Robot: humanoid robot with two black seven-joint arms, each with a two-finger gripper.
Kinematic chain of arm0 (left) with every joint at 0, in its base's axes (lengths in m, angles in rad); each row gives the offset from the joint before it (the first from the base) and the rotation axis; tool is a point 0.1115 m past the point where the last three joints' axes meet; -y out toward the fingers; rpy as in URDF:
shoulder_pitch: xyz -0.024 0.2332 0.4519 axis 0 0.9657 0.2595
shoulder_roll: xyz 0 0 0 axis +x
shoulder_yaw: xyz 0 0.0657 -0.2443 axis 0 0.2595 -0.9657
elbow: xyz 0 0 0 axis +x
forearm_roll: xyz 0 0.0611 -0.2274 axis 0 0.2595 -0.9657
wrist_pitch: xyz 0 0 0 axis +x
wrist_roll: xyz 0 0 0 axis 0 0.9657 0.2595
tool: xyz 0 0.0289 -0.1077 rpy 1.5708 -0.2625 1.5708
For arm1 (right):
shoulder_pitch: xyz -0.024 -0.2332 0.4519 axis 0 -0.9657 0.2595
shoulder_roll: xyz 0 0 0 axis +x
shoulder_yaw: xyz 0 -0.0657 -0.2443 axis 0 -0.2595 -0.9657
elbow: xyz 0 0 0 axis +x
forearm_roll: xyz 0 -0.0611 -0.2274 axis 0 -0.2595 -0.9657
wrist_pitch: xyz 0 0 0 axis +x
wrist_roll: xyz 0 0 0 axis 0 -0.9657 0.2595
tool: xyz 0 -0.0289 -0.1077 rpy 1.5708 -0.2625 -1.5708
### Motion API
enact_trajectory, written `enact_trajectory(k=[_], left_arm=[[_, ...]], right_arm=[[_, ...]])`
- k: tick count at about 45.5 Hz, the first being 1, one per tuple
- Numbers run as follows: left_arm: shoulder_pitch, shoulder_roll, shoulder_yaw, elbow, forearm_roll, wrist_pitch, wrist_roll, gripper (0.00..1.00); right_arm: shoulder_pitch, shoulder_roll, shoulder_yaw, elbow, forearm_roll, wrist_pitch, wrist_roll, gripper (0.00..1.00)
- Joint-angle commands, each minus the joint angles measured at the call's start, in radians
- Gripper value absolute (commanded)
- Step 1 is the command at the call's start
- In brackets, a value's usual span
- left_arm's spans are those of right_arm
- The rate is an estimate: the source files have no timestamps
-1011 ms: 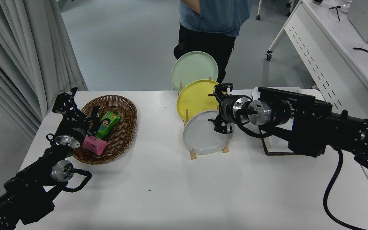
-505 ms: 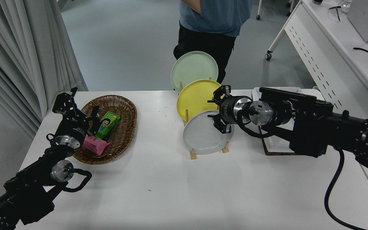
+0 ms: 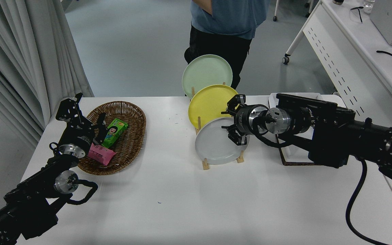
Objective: Place the plate on the table
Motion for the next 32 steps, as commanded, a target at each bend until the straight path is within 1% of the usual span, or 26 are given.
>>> enact_trajectory(k=[1,9,21,25,32], left_arm=[[0.0,0.0,0.0,0.0,0.001,0.0,0.0,1.0],[0.0,0.0,0.0,0.0,0.001,0.0,0.0,1.0],[-0.002,0.0,0.0,0.0,0.0,0.0,0.0,1.0],[0.0,0.0,0.0,0.0,0.0,0.0,0.0,1.0],[0.0,0.0,0.0,0.0,0.0,0.0,0.0,1.0]], right_arm=[[0.002,-0.008,0.003,0.001,-0.001,0.001,-0.004,0.38],[0.002,-0.008,0.003,-0.001,-0.004,0.002,-0.004,0.35],[0.002,-0.009,0.005,-0.001,-0.006,-0.002,-0.02,0.35],[0.003,-0.009,0.006,-0.001,-0.004,-0.002,-0.023,0.31],[0.003,-0.015,0.008,-0.001,-0.004,0.001,-0.041,0.28]])
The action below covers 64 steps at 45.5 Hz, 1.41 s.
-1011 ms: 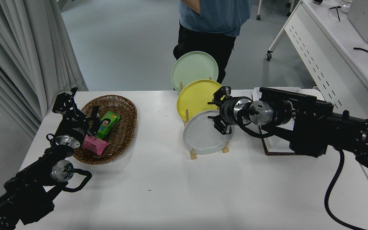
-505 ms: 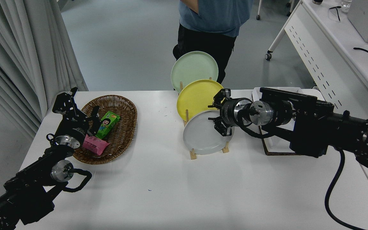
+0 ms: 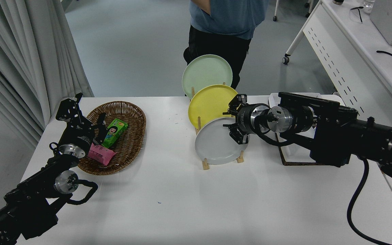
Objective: Place the plate on the table
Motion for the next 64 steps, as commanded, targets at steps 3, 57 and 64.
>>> enact_trajectory(k=[3,57,64], left_arm=[[0.0,0.0,0.0,0.0,-0.001,0.0,0.0,1.0],[-0.002,0.0,0.0,0.0,-0.001,0.0,0.0,1.0],[0.0,0.0,0.0,0.0,0.001,0.0,0.0,1.0]], right_arm=[[0.001,-0.014,0.006,0.003,-0.002,0.008,-0.022,0.24],[0.007,-0.028,0.027,-0.003,-0.028,0.007,-0.03,0.18],[0.004,-0.028,0.029,-0.002,-0.028,0.01,-0.032,0.13]])
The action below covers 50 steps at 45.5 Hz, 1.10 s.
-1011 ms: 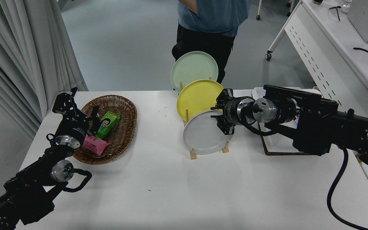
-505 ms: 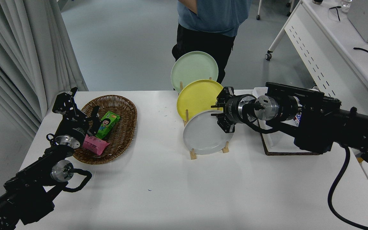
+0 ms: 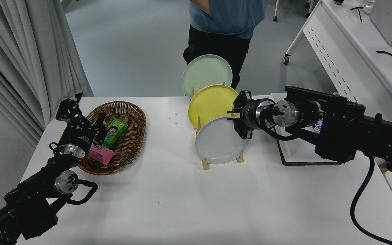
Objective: Place the plate on the table
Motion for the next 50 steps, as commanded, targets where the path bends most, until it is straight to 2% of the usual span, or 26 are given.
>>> enact_trajectory(k=[1,8,11,20,35,50], left_arm=[[0.0,0.0,0.0,0.0,-0.001,0.0,0.0,1.0],[0.0,0.0,0.0,0.0,-0.001,0.0,0.0,1.0],[0.0,0.0,0.0,0.0,-0.001,0.0,0.0,1.0],[0.0,0.0,0.0,0.0,-0.001,0.0,0.0,1.0],[0.0,0.0,0.0,0.0,-0.001,0.0,0.0,1.0],[0.0,0.0,0.0,0.0,0.0,0.0,0.0,1.0]], right_arm=[[-0.003,0.001,0.002,0.002,-0.001,0.004,-0.002,0.13],[-0.003,0.001,0.0,0.002,-0.001,0.004,-0.01,0.12],[-0.005,0.001,0.002,0.002,-0.001,0.004,-0.013,0.07],[-0.003,-0.001,0.003,0.002,-0.003,0.005,-0.022,0.0],[0.006,-0.002,0.048,0.002,-0.004,0.01,-0.053,0.0],[0.06,-0.044,0.137,0.009,-0.001,0.004,-0.125,0.0]])
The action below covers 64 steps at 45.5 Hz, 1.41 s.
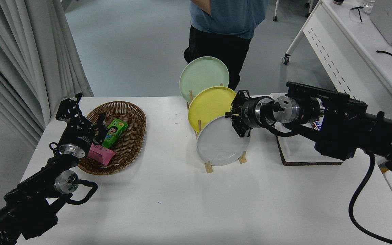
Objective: Place the plate on the table
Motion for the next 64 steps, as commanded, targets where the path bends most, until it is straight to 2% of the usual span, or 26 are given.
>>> enact_trajectory(k=[1,26,44,64], left_arm=[[0.0,0.0,0.0,0.0,0.0,0.0,0.0,1.0],[0.0,0.0,0.0,0.0,0.0,0.0,0.0,1.0],[0.0,0.0,0.0,0.0,0.0,0.0,0.0,1.0],[0.0,0.0,0.0,0.0,0.0,0.0,0.0,1.0]], right_arm=[[0.044,-0.029,0.055,0.002,0.004,-0.006,-0.045,0.0],[0.138,-0.064,0.182,0.017,0.041,-0.055,-0.193,0.0],[0.201,-0.062,0.184,0.054,0.167,-0.143,-0.218,0.0],[0.142,0.008,0.199,0.054,0.251,-0.248,-0.276,0.0]])
